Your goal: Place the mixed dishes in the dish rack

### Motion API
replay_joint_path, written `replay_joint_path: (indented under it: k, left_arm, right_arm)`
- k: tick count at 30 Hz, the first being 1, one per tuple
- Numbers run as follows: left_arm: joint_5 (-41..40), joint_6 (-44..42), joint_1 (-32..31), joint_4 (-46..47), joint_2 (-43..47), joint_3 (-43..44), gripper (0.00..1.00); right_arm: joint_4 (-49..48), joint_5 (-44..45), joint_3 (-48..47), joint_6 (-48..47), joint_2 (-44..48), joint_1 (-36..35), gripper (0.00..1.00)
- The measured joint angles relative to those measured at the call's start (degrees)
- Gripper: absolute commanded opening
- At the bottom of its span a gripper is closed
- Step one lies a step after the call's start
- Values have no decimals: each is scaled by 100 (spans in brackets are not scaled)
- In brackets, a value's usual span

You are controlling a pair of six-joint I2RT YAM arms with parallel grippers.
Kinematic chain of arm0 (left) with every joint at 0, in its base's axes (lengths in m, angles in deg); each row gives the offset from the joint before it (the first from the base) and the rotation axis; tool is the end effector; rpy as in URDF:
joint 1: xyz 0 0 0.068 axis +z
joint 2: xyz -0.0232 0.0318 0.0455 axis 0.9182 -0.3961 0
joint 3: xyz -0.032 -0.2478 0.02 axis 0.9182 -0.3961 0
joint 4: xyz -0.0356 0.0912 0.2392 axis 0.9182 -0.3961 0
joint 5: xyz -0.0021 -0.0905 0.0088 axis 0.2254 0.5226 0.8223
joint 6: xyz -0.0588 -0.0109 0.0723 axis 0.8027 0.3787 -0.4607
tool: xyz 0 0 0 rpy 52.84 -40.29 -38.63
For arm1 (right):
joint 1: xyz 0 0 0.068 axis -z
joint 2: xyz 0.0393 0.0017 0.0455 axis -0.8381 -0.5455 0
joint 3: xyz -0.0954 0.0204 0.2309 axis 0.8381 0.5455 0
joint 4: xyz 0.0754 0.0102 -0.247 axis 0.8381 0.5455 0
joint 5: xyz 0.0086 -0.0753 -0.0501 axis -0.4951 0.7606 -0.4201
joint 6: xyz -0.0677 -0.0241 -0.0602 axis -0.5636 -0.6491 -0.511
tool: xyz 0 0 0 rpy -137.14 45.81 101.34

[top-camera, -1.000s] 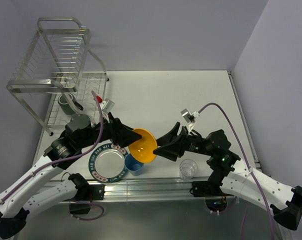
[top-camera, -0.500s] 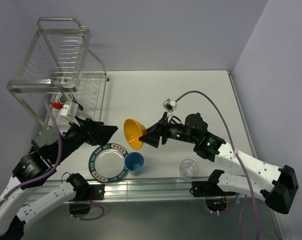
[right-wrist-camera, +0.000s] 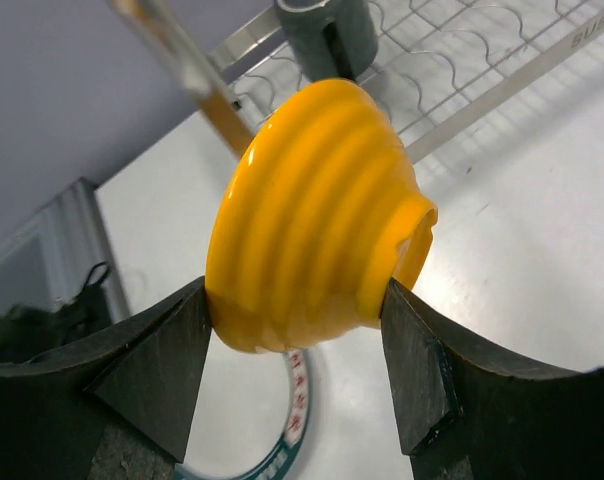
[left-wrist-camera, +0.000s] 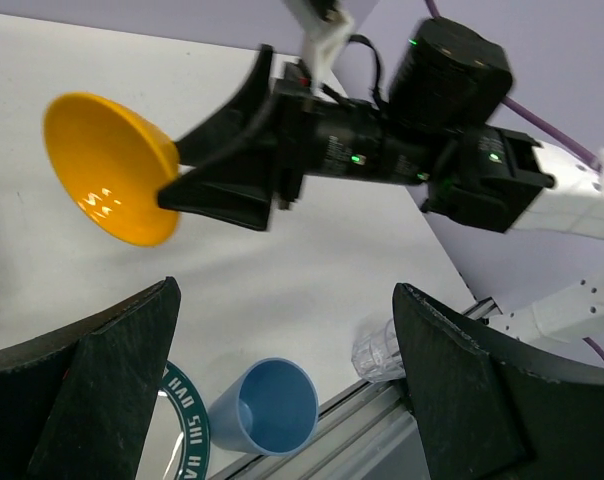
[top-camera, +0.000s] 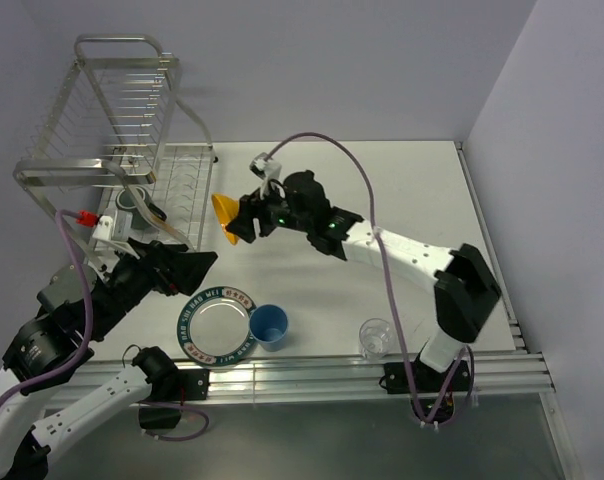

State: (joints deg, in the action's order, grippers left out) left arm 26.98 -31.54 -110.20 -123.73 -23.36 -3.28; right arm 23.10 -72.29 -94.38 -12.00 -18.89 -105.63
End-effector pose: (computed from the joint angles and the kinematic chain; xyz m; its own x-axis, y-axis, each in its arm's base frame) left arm 0.1062 -0.0827 0.3958 -0.3690 -0.4074 -0.8354 0.4363 0.7177 -0.5427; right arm 0.2644 0.3372 0.2897 -0.3787 -0.0485 -0.9242 -0.8331 0.4528 0.3176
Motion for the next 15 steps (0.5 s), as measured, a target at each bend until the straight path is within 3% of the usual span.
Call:
replay_joint_path:
  k: [15]
  left_arm:
    - [-11,-404,0,195,195,203,93]
  right_arm:
    - [173,-732,-3311,-717,-3010,376,0]
